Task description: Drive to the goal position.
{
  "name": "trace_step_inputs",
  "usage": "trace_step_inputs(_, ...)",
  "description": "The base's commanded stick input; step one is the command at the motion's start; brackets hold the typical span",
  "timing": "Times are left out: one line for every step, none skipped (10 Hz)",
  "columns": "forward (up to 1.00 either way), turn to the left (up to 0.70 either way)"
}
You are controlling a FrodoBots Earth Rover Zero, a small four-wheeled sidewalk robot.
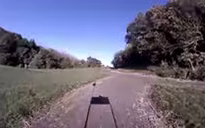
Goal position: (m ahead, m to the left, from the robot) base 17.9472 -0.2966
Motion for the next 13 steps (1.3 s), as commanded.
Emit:
trace_step_inputs(0.5, 0.0)
trace_step_inputs(0.5, 0.0)
trace_step_inputs(0.5, 0.0)
trace_step_inputs(0.5, 0.0)
trace_step_inputs(0.5, 0.0)
trace_step_inputs(0.5, 0.0)
trace_step_inputs(0.5, 0.0)
trace_step_inputs(0.5, 0.0)
trace_step_inputs(0.5, 0.0)
trace_step_inputs(0.5, 0.0)
trace_step_inputs(0.5, 0.0)
trace_step_inputs(0.5, 0.0)
trace_step_inputs(0.5, 0.0)
